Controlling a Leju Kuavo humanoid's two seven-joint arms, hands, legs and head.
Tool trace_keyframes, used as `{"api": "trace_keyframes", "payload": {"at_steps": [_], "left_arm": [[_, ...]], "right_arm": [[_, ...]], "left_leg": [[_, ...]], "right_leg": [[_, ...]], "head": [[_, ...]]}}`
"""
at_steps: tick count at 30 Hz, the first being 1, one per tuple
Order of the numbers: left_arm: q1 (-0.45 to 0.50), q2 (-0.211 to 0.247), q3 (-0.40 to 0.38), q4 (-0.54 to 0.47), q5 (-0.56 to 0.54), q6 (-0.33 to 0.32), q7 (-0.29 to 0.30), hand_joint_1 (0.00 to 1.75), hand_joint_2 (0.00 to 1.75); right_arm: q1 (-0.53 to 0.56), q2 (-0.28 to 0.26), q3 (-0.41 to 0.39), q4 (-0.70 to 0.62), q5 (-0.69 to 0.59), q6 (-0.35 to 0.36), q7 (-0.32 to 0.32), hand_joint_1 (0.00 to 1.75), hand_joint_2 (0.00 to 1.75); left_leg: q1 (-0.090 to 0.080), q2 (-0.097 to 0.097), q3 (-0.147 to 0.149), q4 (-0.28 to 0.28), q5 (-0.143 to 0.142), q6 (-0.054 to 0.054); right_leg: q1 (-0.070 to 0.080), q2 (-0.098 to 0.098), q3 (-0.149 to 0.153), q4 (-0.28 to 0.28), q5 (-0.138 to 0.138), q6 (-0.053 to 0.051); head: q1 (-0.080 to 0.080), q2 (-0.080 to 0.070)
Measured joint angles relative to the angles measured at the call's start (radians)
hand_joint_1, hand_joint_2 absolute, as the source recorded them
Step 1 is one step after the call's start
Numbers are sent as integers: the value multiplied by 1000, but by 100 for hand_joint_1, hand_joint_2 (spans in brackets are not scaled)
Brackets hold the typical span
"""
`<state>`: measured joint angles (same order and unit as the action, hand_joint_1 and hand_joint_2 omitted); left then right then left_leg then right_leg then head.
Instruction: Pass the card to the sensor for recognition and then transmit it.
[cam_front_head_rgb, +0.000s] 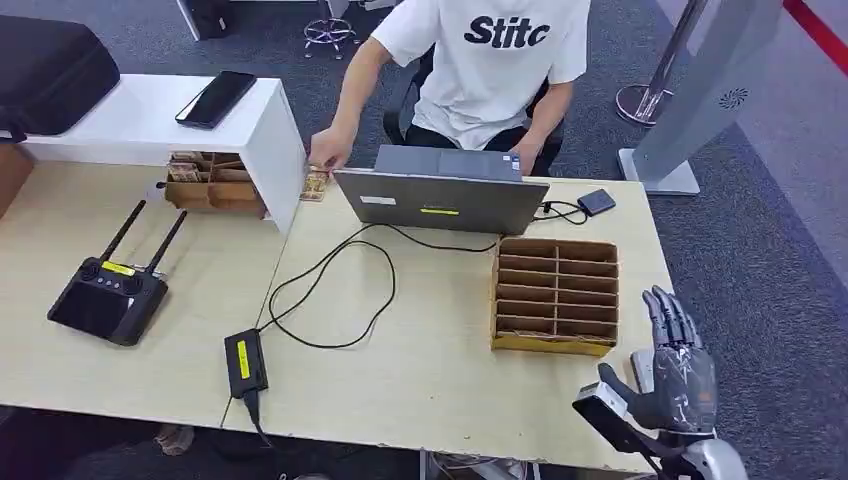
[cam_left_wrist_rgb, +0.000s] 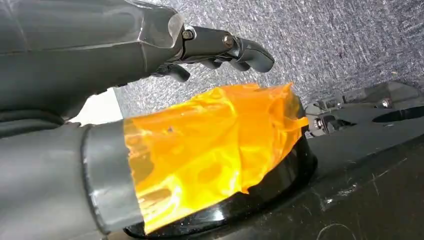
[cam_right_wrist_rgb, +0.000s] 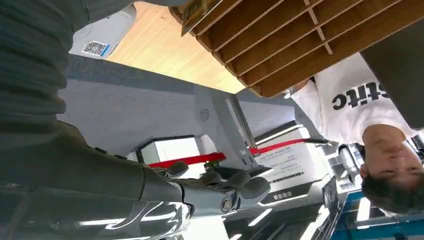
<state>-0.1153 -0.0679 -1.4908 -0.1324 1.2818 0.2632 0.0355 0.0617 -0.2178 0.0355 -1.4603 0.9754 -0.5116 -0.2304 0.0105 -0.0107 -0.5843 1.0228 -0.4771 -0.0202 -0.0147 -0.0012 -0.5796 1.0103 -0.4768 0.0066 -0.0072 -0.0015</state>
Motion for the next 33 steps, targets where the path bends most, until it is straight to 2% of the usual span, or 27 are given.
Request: {"api": "trace_keyframes", "payload": {"at_steps": [21, 28, 33], "left_arm": [[-3, 5, -3, 0, -15, -5, 3, 0, 0], [-4, 7, -4, 0, -16, -9, 6, 0, 0], [-5, 7, -5, 0, -17, -8, 11, 0, 0]], "right_arm": [[-98, 5, 68, 162, 21, 28, 14, 0, 175], [-142, 6, 82, 272, 56, 16, 48, 0, 175], [-168, 6, 83, 346, 55, 8, 48, 0, 175]], "left_leg": [[0, 0, 0, 0, 0, 0], [0, 0, 0, 0, 0, 0], [0, 0, 0, 0, 0, 0]], "right_leg": [[0, 0, 0, 0, 0, 0], [0, 0, 0, 0, 0, 0], [0, 0, 0, 0, 0, 0]], "head": [[0, 0], [0, 0], [0, 0]]}}
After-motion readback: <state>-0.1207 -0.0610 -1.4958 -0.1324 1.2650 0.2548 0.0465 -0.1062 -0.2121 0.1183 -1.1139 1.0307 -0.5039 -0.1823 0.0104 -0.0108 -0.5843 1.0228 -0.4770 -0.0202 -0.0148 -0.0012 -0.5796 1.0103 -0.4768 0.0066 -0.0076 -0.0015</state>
